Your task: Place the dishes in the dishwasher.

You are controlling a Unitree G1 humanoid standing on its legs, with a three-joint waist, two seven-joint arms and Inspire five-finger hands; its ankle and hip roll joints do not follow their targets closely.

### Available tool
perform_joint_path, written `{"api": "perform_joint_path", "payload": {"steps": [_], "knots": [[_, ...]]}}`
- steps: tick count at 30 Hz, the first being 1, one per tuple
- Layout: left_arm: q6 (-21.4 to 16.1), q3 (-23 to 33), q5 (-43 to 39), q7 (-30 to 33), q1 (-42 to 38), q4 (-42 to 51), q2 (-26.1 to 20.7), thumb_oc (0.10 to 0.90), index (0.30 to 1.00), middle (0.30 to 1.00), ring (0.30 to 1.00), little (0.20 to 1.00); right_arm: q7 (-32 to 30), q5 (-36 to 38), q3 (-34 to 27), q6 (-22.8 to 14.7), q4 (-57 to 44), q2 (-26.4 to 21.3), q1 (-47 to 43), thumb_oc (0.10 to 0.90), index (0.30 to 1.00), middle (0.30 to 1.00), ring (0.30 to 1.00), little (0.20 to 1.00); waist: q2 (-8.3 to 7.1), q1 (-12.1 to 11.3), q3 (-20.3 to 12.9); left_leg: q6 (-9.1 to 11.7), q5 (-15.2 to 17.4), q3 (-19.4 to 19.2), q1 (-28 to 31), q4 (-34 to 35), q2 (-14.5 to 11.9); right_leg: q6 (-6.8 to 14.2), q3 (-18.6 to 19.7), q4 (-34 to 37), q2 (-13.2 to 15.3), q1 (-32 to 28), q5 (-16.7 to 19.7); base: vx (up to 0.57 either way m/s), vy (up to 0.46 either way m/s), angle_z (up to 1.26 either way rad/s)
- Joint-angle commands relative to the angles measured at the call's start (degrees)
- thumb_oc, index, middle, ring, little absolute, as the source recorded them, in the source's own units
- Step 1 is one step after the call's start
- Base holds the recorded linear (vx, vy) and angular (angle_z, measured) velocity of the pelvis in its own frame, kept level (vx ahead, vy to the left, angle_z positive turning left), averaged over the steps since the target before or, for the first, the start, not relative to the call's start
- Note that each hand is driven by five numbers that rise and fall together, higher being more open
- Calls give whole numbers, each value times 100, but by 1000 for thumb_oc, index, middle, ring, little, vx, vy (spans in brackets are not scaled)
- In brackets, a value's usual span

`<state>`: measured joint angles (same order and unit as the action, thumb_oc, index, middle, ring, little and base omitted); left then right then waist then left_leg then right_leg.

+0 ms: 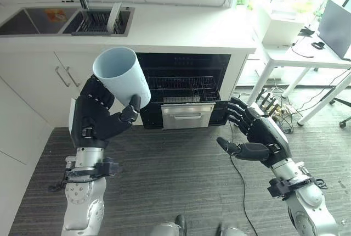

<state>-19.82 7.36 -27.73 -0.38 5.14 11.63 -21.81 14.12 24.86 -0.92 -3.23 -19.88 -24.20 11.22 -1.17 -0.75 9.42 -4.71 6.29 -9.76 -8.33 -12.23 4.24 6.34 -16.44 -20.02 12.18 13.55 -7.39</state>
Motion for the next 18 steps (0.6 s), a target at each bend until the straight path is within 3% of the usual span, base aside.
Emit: {"api": "perform_joint_path", "payload": {"steps": [1,4,8,12,13,15,16,18], "knots": [[-464,172,164,-34,-385,995,-321,400,300,300,300,300,-223,130,-276,-565,-268,-28,-657,800,900,900,900,900,-202,199,-167,464,850,390,450,-496,-325,367,412,283,-11,193,640,251,-101,45],[-499,125,168,-43,-358,1028,-308,400,300,300,300,300,-323,110,-268,-540,-351,-2,-567,800,900,900,900,900,-180,325,-204,386,971,616,577,-496,-198,371,795,283,-154,483,715,313,-213,54],[-411,79,-46,1,-298,999,-346,400,300,300,300,300,-511,-103,-234,-660,-307,-121,-602,800,900,900,900,900,-198,347,-348,406,1115,613,747,-496,-259,392,711,283,-224,296,646,269,-294,57],[-394,82,-253,31,-298,1002,-262,400,300,300,300,300,-514,-106,-257,-510,-297,-282,-762,800,900,900,900,900,-125,370,-492,602,1185,510,1143,-496,-465,175,601,283,-390,9,418,311,-356,4],[-375,96,-262,26,-276,1021,-234,400,300,300,300,300,-508,-106,-291,-519,-285,-301,-736,800,900,900,900,900,-106,377,-500,653,1100,485,1193,-496,-504,127,604,283,-444,-44,361,160,-194,8],[-366,130,-376,20,-180,1027,-207,400,300,300,300,300,-484,-36,-420,-555,-294,-417,-620,800,900,900,900,900,-40,369,-484,881,228,395,1252,-496,-670,-49,614,283,-629,-251,137,226,-277,3],[-395,133,-410,-5,-143,1021,-170,400,300,300,300,300,-442,-58,-472,-581,-284,-459,-590,800,900,900,900,900,-97,326,-444,955,-235,321,1247,-496,-657,-131,656,283,-613,-378,28,199,-240,-4],[-424,177,-383,-57,-27,1043,-80,400,300,300,300,300,-250,-7,-511,-556,-286,-437,-557,800,900,900,900,900,-209,243,-345,980,-545,224,1117,-741,-559,-225,742,283,-536,-535,-86,148,-165,-13]]}}
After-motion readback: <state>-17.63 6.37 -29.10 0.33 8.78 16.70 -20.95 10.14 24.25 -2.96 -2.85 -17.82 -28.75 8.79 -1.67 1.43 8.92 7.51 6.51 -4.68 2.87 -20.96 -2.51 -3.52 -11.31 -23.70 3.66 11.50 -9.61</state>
